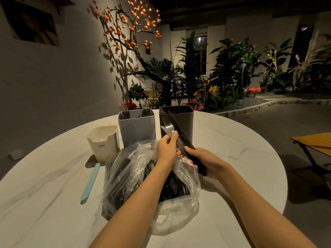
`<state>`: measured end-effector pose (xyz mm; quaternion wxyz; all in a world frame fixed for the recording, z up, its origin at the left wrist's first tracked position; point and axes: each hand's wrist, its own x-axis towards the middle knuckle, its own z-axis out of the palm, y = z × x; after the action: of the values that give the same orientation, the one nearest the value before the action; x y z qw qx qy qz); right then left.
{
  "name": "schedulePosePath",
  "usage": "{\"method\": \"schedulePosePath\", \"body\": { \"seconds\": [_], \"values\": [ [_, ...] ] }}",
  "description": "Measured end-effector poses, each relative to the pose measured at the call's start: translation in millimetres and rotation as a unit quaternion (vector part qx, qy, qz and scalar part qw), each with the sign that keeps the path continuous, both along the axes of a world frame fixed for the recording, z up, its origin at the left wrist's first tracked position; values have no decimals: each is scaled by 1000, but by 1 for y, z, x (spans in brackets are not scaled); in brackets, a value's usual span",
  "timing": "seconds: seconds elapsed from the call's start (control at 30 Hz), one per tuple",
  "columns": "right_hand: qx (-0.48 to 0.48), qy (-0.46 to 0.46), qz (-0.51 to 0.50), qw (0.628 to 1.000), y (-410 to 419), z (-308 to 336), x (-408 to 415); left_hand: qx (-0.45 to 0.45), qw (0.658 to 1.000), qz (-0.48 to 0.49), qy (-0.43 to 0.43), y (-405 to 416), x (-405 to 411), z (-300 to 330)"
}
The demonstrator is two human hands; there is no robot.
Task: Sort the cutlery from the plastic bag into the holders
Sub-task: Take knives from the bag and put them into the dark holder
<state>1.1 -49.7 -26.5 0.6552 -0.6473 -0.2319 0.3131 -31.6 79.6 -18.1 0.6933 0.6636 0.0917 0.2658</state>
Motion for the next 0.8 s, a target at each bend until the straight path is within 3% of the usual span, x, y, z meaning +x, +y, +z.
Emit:
{"method": "schedulePosePath", "body": {
  "seconds": [0.17, 0.33, 0.47, 0.8],
  "values": [
    [42, 34, 57, 997, -6, 0, 2, 62, 998, -27, 5, -4, 0, 0],
    [64, 59, 108, 990, -9, -1, 5, -13, 999, 36, 22, 1, -2, 2],
    [92, 86, 147, 981, -15, 1, 6, -79, 995, 59, -13, 1, -2, 4],
    [118, 101, 242, 958, -21, -3, 14, -78, 997, 26, 7, 1, -3, 4]
  ]
}}
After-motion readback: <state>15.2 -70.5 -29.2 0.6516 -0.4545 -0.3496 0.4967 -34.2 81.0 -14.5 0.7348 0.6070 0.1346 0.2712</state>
